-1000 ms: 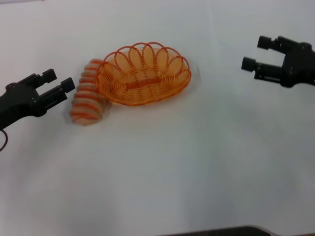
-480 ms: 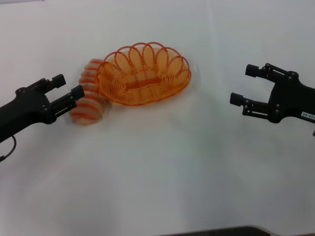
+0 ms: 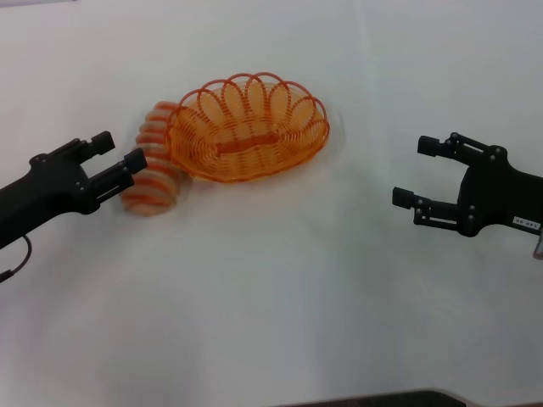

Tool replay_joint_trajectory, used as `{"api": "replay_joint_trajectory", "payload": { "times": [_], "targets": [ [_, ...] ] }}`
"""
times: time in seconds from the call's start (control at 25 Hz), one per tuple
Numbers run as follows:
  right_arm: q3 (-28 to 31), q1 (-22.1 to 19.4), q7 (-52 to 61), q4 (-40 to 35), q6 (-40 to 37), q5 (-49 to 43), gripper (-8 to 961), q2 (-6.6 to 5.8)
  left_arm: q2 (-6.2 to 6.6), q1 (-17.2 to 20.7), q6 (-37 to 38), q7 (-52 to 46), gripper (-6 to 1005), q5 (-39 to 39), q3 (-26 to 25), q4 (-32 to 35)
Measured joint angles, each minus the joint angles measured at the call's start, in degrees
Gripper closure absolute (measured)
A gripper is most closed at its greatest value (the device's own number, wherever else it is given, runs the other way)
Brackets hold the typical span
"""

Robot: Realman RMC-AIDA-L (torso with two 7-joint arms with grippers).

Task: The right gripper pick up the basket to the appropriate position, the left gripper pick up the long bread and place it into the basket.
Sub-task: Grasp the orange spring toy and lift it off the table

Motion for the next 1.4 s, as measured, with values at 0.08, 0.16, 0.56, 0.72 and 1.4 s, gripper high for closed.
{"api": "replay_joint_trajectory", "payload": {
  "times": [0.08, 0.16, 0.56, 0.72, 1.4],
  "targets": [
    [-0.11, 0.1, -0.02, 0.06, 0.27, -0.19, 76, 0.0, 0.0, -0.3, -0.37, -1.49, 323, 0.0, 0.0, -0.07],
    [-0.15, 0.14, -0.03, 0.11, 0.46, -0.23, 76, 0.0, 0.17, -1.03, -0.6, -5.71, 323, 0.0, 0.02, 0.21],
    [0.47, 0.51, 3.58, 0.11, 1.24, 0.0, 76, 0.0, 1.52, -4.45, -0.79, -41.28, 324, 0.89, 8.01, 12.5],
    [0.49, 0.99, 4.19, 0.06, 1.74, -0.12, 77, -0.05, 3.02, -6.1, -1.41, -57.69, 324, 8.59, 11.28, 20.55],
    [0.28, 1.25, 5.48, 0.22, 3.58, -0.28, 78, -0.08, 4.91, -18.98, 3.56, -82.91, 323, 38.29, 23.5, 27.89]
  ]
}}
